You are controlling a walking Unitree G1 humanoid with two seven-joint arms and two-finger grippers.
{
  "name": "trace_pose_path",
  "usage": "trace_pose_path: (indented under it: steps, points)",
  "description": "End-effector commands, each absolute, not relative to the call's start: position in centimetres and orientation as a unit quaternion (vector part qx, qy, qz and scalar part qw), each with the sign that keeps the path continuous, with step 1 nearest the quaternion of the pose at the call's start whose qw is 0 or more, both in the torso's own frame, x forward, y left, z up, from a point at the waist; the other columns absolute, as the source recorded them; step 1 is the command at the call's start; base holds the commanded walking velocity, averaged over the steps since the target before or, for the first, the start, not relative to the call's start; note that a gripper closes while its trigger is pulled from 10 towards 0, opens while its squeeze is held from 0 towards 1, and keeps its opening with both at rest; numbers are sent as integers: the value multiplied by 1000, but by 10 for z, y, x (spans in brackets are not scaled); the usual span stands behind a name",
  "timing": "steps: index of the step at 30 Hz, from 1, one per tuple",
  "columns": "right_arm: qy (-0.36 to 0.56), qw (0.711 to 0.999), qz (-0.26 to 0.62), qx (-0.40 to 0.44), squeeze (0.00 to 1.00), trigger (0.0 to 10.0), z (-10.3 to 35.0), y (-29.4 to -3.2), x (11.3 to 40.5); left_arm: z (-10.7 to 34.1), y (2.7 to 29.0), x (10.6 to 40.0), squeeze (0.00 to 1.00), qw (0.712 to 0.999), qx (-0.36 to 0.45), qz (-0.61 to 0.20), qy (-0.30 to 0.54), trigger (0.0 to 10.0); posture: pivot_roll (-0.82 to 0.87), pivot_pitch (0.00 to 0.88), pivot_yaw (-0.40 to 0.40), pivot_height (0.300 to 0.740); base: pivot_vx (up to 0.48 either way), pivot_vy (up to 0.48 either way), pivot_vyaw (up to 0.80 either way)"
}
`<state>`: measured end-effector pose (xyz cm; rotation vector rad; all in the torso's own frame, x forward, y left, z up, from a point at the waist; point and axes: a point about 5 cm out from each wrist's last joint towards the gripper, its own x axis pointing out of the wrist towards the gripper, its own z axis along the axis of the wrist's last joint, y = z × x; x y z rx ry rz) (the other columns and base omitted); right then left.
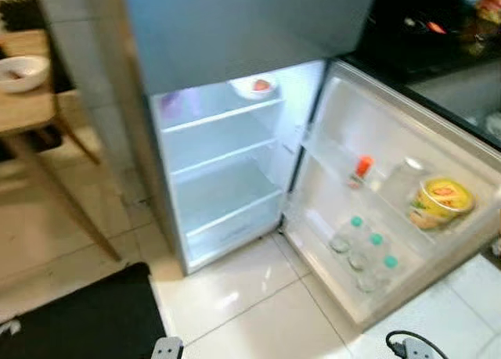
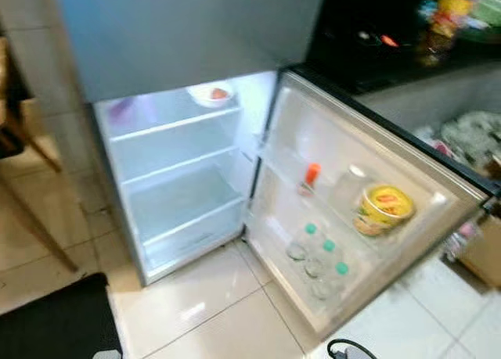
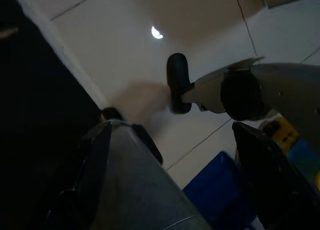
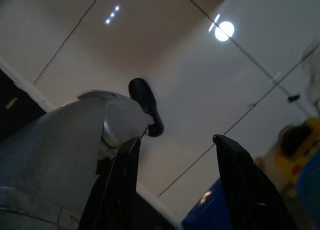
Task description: Restocking fridge
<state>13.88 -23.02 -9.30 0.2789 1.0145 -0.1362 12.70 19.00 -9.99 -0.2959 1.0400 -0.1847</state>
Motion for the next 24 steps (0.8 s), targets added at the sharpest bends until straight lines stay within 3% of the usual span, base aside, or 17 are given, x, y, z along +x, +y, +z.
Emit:
trace_pose_path:
  steps: [1, 19, 24]
  points:
    - [488, 860, -70, 133, 0, 10000, -94, -232, 135, -102, 190, 122, 0, 849, -136, -88, 502, 10000, -71, 60, -45, 740, 0, 0, -800]
    - [486, 860, -78, 135, 0, 10000, -94, -233, 135, -102, 190, 122, 0, 851, -131, -90, 501, 10000, -72, 63, -46, 740, 0, 0, -800]
    - [483, 862, -81, 131, 0, 10000, -93, -234, 135, -102, 189, 122, 0, 852, -131, -91, 499, 10000, -71, 62, -46, 740, 0, 0, 0]
